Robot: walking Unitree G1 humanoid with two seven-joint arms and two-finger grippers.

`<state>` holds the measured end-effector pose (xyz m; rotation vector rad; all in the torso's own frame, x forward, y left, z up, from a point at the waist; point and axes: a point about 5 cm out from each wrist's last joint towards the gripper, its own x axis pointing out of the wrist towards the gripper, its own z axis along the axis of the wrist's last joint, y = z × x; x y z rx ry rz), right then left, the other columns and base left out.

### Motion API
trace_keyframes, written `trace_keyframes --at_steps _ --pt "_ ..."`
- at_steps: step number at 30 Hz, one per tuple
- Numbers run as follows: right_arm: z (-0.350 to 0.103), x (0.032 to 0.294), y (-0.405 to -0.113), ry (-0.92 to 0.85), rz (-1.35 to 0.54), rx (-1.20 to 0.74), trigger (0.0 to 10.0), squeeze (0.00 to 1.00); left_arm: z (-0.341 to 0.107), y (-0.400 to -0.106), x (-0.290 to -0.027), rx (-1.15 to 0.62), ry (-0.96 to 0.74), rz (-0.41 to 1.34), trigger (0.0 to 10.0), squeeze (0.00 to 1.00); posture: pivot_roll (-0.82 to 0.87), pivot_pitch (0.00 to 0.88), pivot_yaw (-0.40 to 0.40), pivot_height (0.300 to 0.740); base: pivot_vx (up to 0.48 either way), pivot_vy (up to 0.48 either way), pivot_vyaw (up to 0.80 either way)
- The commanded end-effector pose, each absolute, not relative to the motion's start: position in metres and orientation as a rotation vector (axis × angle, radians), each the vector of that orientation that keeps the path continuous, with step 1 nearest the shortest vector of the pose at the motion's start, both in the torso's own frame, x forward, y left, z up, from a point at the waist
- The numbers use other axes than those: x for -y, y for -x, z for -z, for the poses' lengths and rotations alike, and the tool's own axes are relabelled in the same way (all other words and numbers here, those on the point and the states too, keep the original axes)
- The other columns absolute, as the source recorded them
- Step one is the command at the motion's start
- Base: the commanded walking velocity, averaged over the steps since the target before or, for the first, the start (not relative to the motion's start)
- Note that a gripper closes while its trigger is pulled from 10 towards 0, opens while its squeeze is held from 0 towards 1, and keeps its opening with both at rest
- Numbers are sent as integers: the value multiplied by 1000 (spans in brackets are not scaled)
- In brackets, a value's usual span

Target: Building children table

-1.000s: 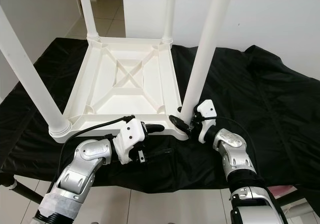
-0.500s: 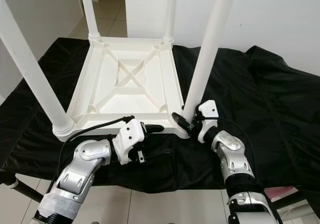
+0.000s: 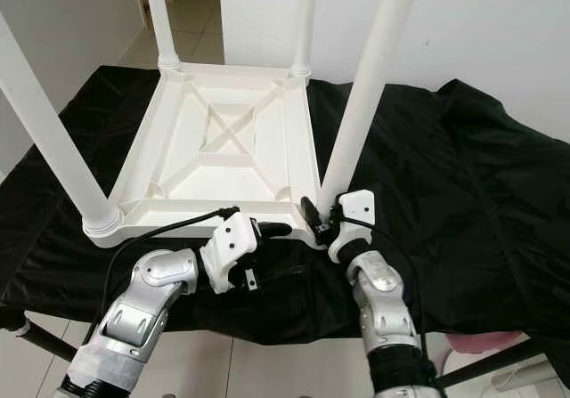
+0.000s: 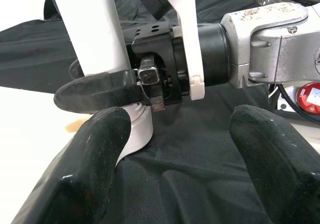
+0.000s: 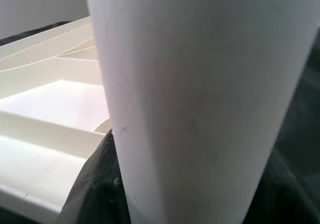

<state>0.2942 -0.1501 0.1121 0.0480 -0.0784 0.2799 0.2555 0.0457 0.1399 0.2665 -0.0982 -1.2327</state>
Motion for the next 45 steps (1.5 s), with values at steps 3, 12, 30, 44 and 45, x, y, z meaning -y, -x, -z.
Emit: trace_keyframes --at_steps 3,12,30,44,45 --pt "-109 150 -290 -111 -109 49 10000 0 -137 -259 -47 95 -259 1116 10000 0 -32 0 -29 740 0 0 0" --pt "-100 149 -280 -164 248 -7 10000 0 -137 -260 -46 99 -258 1109 10000 0 -18 0 -48 740 0 0 0" --pt "-114 151 -279 -118 63 65 10000 1000 -136 -261 -47 101 -264 1093 10000 0 -17 0 -63 740 0 0 0" --pt "-119 193 -274 -2 -306 110 10000 0 -138 -264 -48 109 -268 1093 10000 0 -35 0 -44 740 0 0 0" --pt "-120 194 -275 8 -344 111 10000 0 -138 -265 -48 110 -269 1093 10000 0 -34 0 -43 740 0 0 0"
